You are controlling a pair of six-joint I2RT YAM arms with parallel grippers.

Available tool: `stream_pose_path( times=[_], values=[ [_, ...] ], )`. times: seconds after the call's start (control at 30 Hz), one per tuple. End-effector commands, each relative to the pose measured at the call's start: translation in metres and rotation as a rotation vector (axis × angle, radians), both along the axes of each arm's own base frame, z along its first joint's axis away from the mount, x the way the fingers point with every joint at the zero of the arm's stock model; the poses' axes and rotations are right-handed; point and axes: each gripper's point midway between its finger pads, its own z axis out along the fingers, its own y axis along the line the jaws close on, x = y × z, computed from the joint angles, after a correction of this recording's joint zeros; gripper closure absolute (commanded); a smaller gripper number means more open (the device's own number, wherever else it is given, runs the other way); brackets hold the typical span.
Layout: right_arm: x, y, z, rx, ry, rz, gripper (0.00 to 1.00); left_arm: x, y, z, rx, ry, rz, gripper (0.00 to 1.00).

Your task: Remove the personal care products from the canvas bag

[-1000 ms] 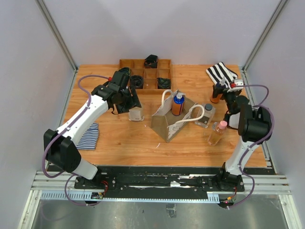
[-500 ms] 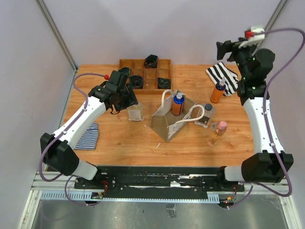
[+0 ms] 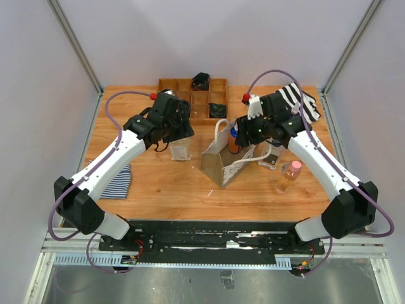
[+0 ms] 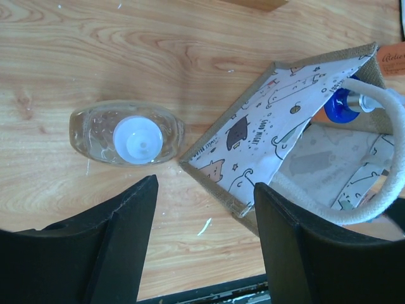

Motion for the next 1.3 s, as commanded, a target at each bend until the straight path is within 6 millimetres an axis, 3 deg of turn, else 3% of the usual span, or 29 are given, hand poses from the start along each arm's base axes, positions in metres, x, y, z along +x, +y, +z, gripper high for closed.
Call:
stream_pose_path(
  times=[0.0,0.17,0.4,0.53,0.63,0.67,0.7,0.73,0.77,0.8,0.87,0.97,1.03,1.1,1.17,1.27],
  values=[
    [-0.019,0.011,-0.023,-0.025,0.072,0.01,0.44,-0.001,-0.011,0.001,-0.045,-0.016,-0.038,0.34],
    [0.004,0.008,-0.052,-0.118,0.076,-0.055,0.32,-0.004,-0.015,0.003,-0.049,-0.019,-0.054,0.34],
    [0.056,0.01,-0.092,-0.218,0.059,-0.135,0.19,-0.006,-0.008,0.009,-0.03,-0.038,-0.049,0.34],
    [0.091,0.01,-0.101,-0.284,-0.054,-0.194,0.12,-0.007,-0.006,0.01,-0.026,-0.042,-0.045,0.33],
    [0.11,0.015,-0.096,-0.302,-0.156,-0.215,0.07,-0.008,-0.005,0.011,-0.024,-0.043,-0.042,0.33],
    [0.113,0.017,-0.096,-0.303,-0.188,-0.211,0.12,-0.007,-0.004,0.011,-0.023,-0.044,-0.041,0.33],
    [0.117,0.021,-0.09,-0.289,-0.224,-0.206,0.29,-0.008,-0.004,0.011,-0.022,-0.044,-0.04,0.33],
    [0.116,0.024,-0.085,-0.272,-0.247,-0.194,0.57,-0.007,-0.004,0.011,-0.02,-0.045,-0.04,0.33],
    [0.111,0.027,-0.078,-0.252,-0.258,-0.181,0.84,-0.008,-0.004,0.01,-0.018,-0.044,-0.04,0.33],
    [0.105,0.03,-0.068,-0.233,-0.276,-0.176,0.97,-0.008,-0.002,0.01,-0.012,-0.044,-0.039,0.33],
    [0.087,0.04,-0.03,-0.172,-0.364,-0.144,0.99,-0.008,0.001,0.009,0.004,-0.045,-0.032,0.33],
    [0.057,0.05,0.047,-0.059,-0.522,-0.096,0.99,-0.006,0.004,0.008,0.02,-0.05,-0.027,0.33],
    [0.042,0.041,0.1,0.003,-0.62,-0.105,0.99,-0.006,0.003,0.009,0.02,-0.05,-0.03,0.33],
    [0.035,0.028,0.139,0.014,-0.705,-0.133,0.99,-0.006,0.002,0.01,0.011,-0.05,-0.029,0.33],
    [0.036,0.01,0.17,0.002,-0.795,-0.189,0.99,-0.007,0.001,0.009,0.001,-0.049,-0.026,0.33],
    [0.061,-0.02,0.186,-0.034,-0.851,-0.312,0.99,-0.009,0.0,0.008,-0.015,-0.05,-0.025,0.33]
  ],
)
